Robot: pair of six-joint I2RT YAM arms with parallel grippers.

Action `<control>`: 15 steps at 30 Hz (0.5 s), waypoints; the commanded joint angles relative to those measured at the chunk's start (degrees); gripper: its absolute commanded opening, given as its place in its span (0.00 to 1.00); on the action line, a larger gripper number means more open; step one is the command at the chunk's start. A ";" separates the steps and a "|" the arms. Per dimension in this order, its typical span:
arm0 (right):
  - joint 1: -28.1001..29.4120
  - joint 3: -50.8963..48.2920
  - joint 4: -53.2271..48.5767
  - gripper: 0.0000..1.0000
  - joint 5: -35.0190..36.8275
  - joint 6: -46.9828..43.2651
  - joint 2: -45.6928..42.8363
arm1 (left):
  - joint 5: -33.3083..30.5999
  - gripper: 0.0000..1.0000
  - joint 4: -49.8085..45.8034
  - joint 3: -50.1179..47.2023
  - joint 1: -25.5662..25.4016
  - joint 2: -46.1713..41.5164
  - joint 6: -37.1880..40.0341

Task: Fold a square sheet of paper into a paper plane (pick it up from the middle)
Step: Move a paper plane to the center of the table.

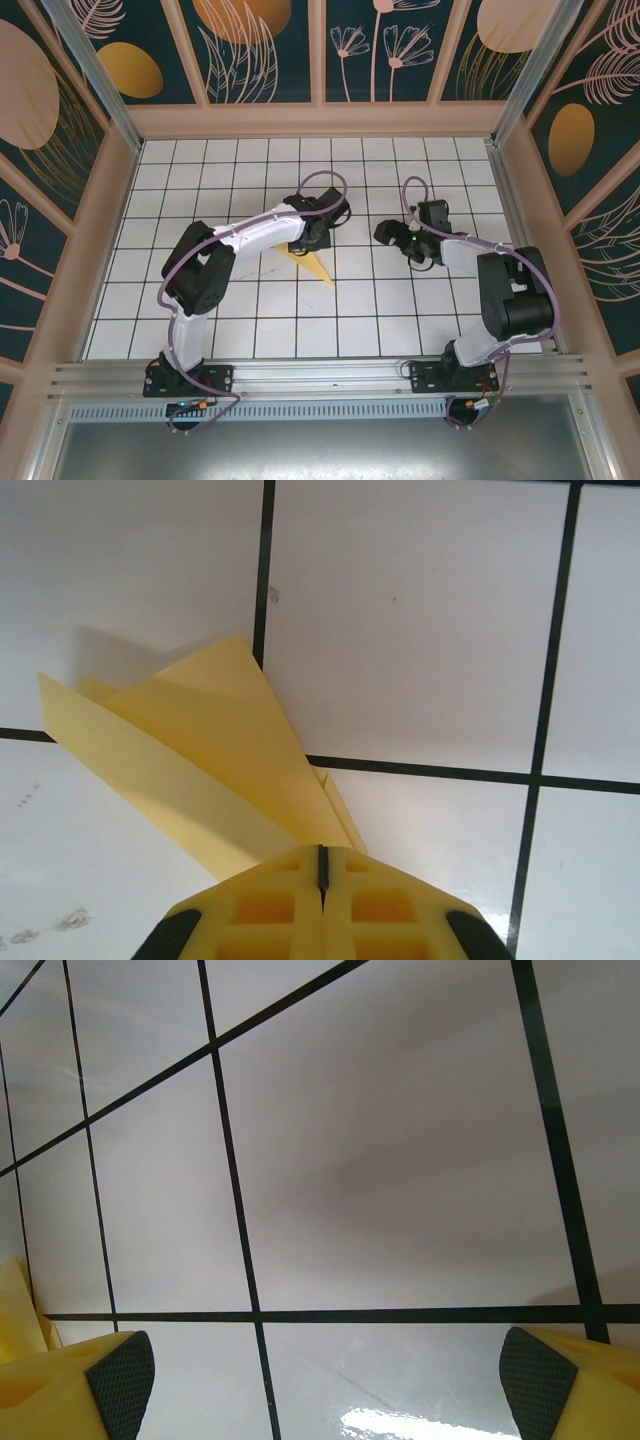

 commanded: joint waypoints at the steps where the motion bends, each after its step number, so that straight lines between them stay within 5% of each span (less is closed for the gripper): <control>1: 0.30 0.02 0.61 0.92 -1.86 0.60 2.18 | -2.75 0.00 -0.45 1.67 -0.41 -3.74 2.37; 15: 1.55 -2.08 5.10 0.92 -2.57 -1.06 -2.18 | 1.60 0.00 19.15 -7.51 -0.35 -14.20 6.80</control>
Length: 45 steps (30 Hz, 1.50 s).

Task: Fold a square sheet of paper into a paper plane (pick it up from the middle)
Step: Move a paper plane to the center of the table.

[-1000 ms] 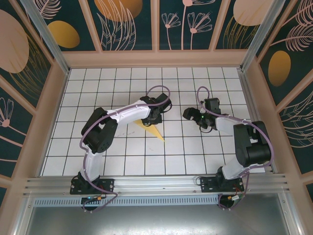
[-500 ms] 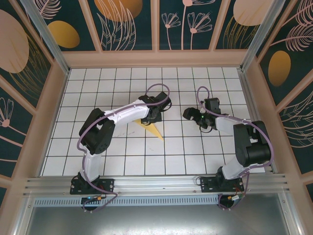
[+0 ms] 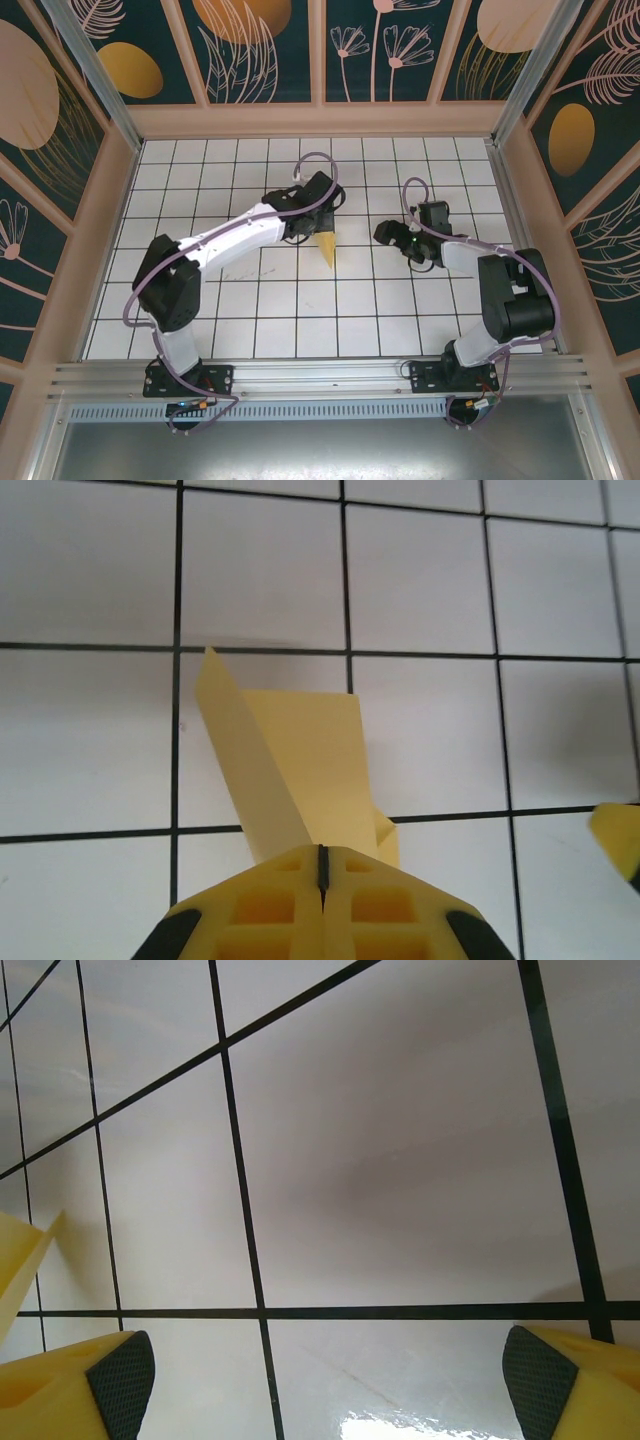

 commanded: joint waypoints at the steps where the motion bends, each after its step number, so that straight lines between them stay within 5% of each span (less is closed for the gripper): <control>1: 2.00 -0.70 3.61 0.92 -2.47 -1.07 -1.14 | 0.01 0.00 8.03 -5.24 -0.36 -3.92 0.92; 9: 7.11 1.94 1.33 0.90 -0.80 0.77 -1.14 | 5.06 0.00 24.16 -20.56 0.96 -8.91 -4.90; 20: 19.38 2.66 10.32 0.70 -1.97 15.40 0.54 | 3.86 0.00 33.06 -33.41 2.31 -14.25 -10.68; 36: 21.72 13.37 17.31 0.44 -10.09 20.48 17.72 | 4.02 0.00 33.95 -36.90 2.71 -16.97 -9.61; 43: 21.69 15.78 15.85 0.18 -8.39 19.46 19.18 | 4.68 0.00 33.21 -36.86 2.89 -17.05 -9.07; 45: 21.67 16.14 13.43 0.12 -5.71 17.94 18.01 | 5.26 0.08 32.36 -36.47 3.28 -17.57 -8.43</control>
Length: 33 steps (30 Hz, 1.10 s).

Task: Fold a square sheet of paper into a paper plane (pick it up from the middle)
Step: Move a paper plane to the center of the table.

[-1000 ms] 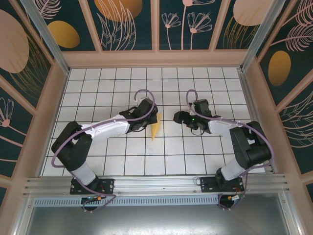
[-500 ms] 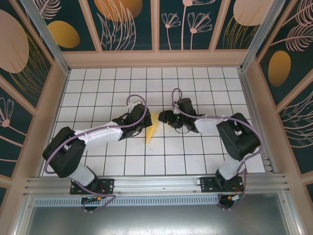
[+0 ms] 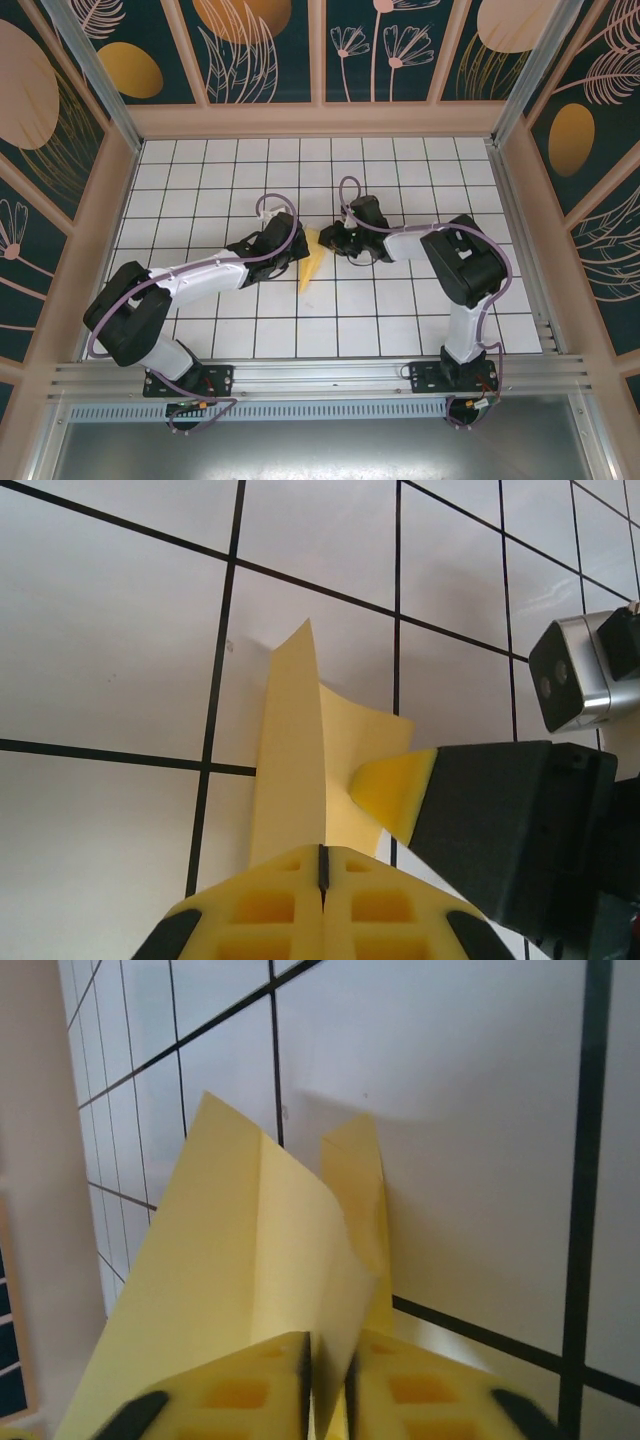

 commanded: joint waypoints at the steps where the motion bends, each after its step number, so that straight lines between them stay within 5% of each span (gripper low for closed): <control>1: 0.41 2.42 -3.05 0.11 4.58 -2.48 -1.97 | 1.21 0.16 -0.97 0.01 1.12 -2.35 1.27; 9: -0.13 5.93 -18.89 0.07 17.08 -10.24 -9.29 | 12.70 0.60 1.75 0.20 4.60 -5.79 6.02; 15: -0.61 6.45 -22.55 0.07 19.31 -12.66 -12.69 | 22.74 0.68 6.80 0.35 5.45 -0.64 5.83; 21: -1.09 4.44 -19.61 0.07 14.35 -12.57 -14.27 | 26.37 0.63 10.05 1.51 5.94 4.76 5.56; 33: -1.08 3.20 -17.58 0.06 9.34 -14.04 -14.08 | 27.40 0.26 15.67 1.91 6.56 9.05 3.90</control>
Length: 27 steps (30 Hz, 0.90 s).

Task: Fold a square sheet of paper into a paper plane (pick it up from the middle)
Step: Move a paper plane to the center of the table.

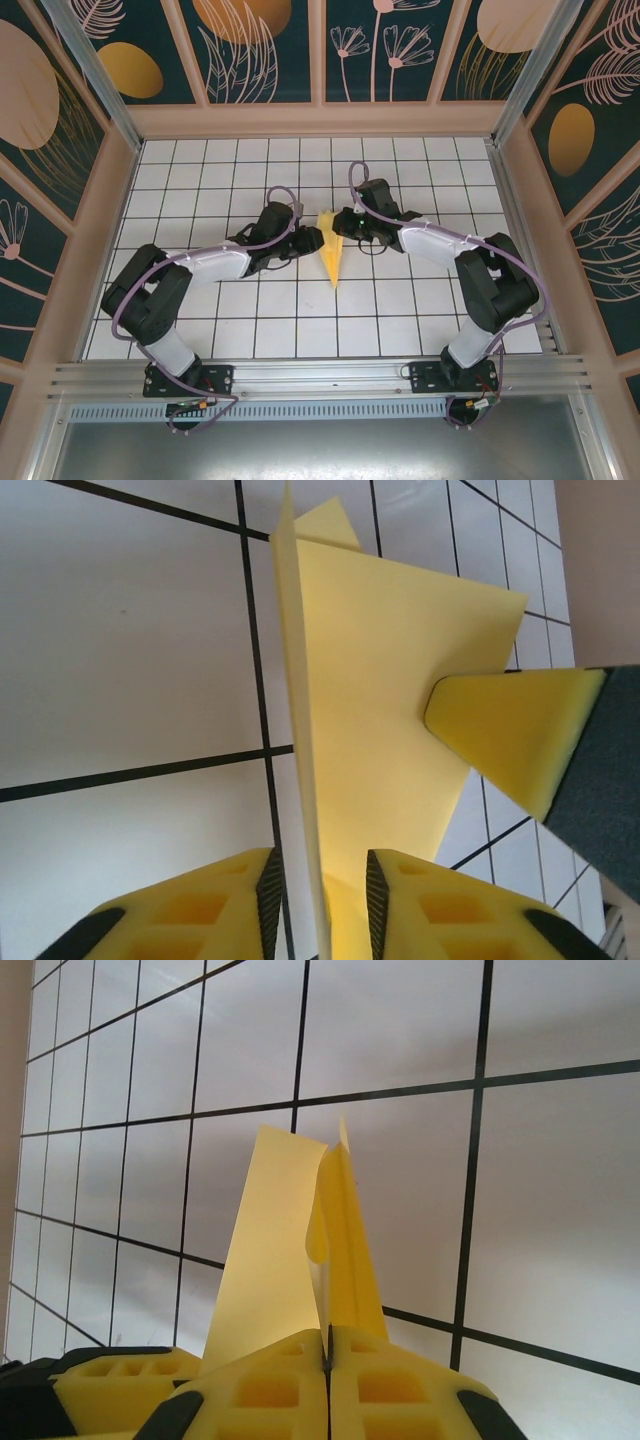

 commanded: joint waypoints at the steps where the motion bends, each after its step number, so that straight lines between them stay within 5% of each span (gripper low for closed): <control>1: -1.83 -1.21 1.70 0.07 -2.56 -1.15 -1.58 | 0.91 0.21 2.29 1.45 0.25 1.42 0.06; 5: -2.47 -2.22 1.11 0.20 -2.60 -0.56 -3.07 | -0.18 0.00 1.85 1.76 0.33 2.03 0.25; 11: -2.83 -7.00 -0.61 0.41 -0.72 0.11 -7.92 | -0.58 0.00 4.73 0.38 0.33 4.99 0.80; 27: 1.30 -7.64 1.46 0.38 -7.12 -2.44 -2.25 | -3.07 0.00 7.19 -4.70 0.85 4.96 -1.16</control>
